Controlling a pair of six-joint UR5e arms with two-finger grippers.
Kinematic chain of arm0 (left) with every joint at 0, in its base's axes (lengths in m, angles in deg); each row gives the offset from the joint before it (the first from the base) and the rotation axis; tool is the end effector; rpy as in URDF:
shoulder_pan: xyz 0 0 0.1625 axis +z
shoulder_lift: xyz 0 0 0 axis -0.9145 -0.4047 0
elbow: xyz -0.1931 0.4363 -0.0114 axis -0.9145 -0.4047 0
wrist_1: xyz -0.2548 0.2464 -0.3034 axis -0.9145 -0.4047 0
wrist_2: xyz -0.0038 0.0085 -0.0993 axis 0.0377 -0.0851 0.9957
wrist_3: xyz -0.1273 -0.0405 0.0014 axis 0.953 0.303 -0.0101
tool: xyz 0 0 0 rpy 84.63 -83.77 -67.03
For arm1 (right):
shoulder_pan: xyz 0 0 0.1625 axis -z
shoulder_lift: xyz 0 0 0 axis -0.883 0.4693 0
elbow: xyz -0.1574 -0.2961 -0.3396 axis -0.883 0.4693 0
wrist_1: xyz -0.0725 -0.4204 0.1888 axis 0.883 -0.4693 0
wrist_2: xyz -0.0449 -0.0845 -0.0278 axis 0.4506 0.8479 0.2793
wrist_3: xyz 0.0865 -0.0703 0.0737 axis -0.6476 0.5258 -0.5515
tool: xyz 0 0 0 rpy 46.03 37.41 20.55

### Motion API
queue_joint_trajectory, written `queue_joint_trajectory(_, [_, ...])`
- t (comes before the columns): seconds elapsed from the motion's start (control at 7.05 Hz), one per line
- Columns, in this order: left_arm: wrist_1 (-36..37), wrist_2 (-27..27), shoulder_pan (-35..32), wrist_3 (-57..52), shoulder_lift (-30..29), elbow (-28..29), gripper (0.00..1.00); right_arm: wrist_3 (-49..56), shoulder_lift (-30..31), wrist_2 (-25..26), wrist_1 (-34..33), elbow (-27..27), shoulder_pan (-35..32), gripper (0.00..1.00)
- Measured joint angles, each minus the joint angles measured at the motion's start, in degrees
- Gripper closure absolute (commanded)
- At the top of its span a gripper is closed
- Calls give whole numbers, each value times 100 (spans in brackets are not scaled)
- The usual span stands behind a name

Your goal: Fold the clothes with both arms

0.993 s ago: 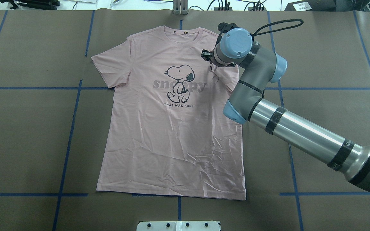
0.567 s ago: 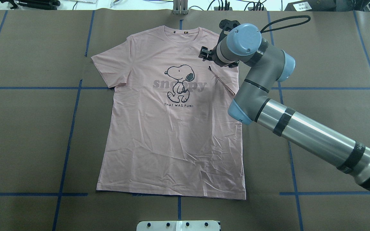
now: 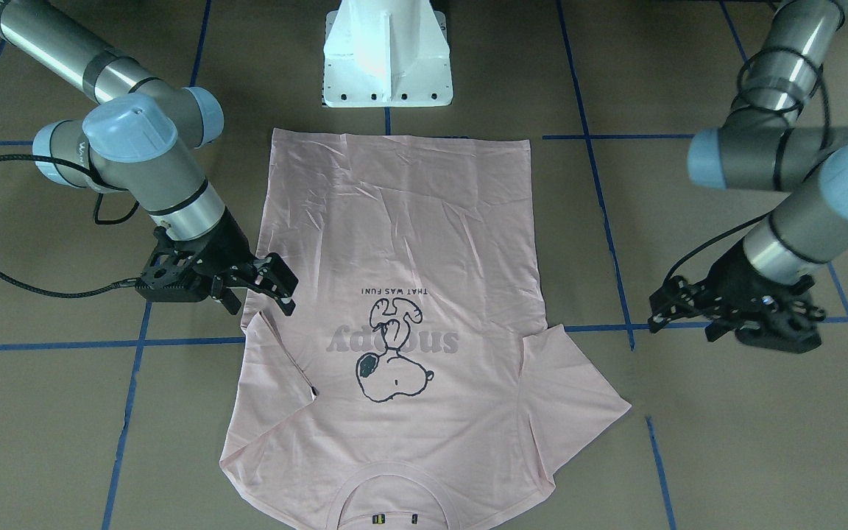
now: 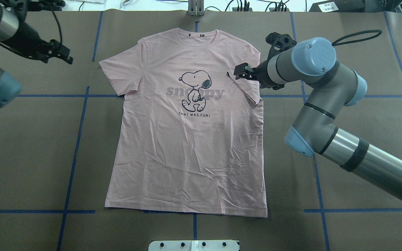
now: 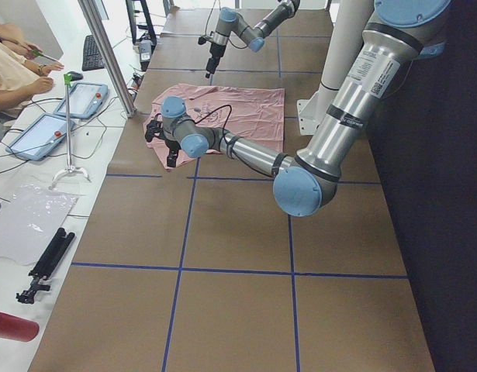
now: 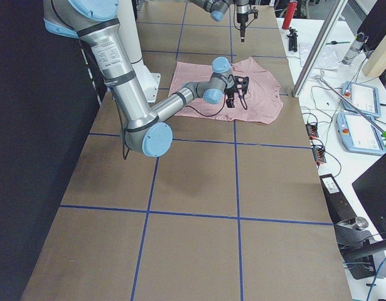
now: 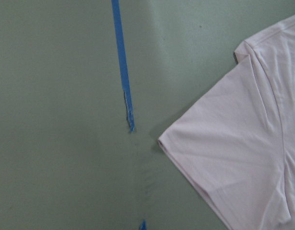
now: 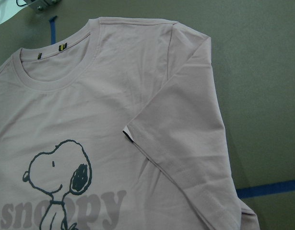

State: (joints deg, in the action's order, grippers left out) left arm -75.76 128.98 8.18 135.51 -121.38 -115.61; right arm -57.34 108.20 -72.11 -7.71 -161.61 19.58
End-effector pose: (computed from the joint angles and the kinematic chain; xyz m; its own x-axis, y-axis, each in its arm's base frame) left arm 0.3846 -0.7294 0.4665 0.6011 0.1330 -0.7880 0.1174 0.9607 0.2516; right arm -0.5055 -0.5892 0.3464 0.4137 0.1765 0.8932 -0.3929 0.9196 0.0003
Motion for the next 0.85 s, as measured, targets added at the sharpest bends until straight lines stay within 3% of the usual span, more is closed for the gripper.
queue_joint_trajectory(0.28, [-1170,-630,233,258,-531,1359,35,-15,131,-29,0,-162,-5,0])
queue_joint_trajectory(0.57, [-1483,-894,376,293,-732,1799,46,-9,179,-33,5,-179,1,0])
queue_joint_trajectory(0.71, [-1514,-923,421,297,-752,1844,58,-3,198,-33,17,-165,10,0])
queue_joint_trajectory(0.85, [-1524,-933,462,297,-755,1869,80,-2,206,-31,19,-162,18,0])
